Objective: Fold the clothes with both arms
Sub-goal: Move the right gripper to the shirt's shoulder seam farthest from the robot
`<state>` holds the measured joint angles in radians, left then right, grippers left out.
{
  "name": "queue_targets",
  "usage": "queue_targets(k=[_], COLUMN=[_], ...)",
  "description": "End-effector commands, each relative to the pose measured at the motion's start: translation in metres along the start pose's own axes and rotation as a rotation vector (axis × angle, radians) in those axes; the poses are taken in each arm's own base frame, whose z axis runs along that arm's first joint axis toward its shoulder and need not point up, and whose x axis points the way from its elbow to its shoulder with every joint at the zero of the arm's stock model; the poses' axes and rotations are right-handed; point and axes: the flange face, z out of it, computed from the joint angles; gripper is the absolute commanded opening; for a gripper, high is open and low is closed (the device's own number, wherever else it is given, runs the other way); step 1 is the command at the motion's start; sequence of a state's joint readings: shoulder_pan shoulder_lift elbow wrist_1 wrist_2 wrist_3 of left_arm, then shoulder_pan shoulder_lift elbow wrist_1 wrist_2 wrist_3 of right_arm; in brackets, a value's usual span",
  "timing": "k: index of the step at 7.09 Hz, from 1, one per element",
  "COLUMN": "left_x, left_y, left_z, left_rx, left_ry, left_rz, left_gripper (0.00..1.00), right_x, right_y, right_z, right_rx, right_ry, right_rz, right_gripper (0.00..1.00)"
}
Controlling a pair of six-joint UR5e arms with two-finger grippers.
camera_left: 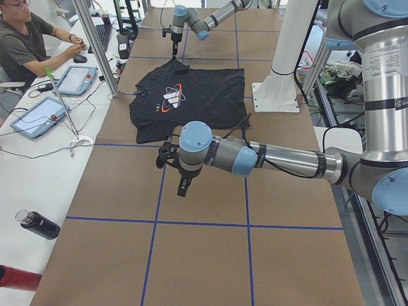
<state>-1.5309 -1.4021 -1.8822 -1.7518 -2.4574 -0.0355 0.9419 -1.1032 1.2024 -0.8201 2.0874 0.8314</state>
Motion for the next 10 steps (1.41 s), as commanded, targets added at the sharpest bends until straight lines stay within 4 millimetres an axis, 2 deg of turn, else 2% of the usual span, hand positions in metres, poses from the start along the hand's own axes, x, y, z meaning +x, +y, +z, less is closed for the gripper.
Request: queue_targets(k=[1,3,5,6,7,8,9,10], left_x=[0.0,0.0,0.0,0.001,0.003,0.004,0.004,0.005], left_y=[0.0,0.0,-0.001,-0.001,-0.002,-0.002,-0.002,-0.002], left_z=[0.0,0.0,-0.001,-0.001,-0.004,-0.004,-0.004,-0.005], left_rx=[0.001,0.006,0.008,0.009,0.014,0.015,0.015,0.016], left_ry=[0.0,0.0,0.0,0.001,0.0,0.0,0.0,0.0], left_rz=[0.0,0.007,0.008,0.009,0.013,0.016,0.014,0.016], left_gripper=[1.0,1.0,1.0,1.0,1.0,1.0,1.0,1.0], right_x=[0.002,-0.002,-0.013,-0.049,-0.102,-0.156,-0.187,-0.232], right_y=[0.003,0.001,-0.004,-0.021,-0.028,-0.023,-0.027,-0.032], right_z=[0.004,0.003,-0.003,-0.022,-0.034,-0.028,-0.023,-0.012], right_rx=[-0.007,-0.005,0.007,0.035,0.045,0.026,0.044,0.068], right_ry=[0.005,0.002,-0.013,-0.063,-0.123,-0.165,-0.156,-0.125], right_rz=[0.001,0.005,0.022,0.064,0.151,0.208,0.227,0.236], right_gripper=[0.38,0.0,0.0,0.0,0.0,0.0,0.0,0.0])
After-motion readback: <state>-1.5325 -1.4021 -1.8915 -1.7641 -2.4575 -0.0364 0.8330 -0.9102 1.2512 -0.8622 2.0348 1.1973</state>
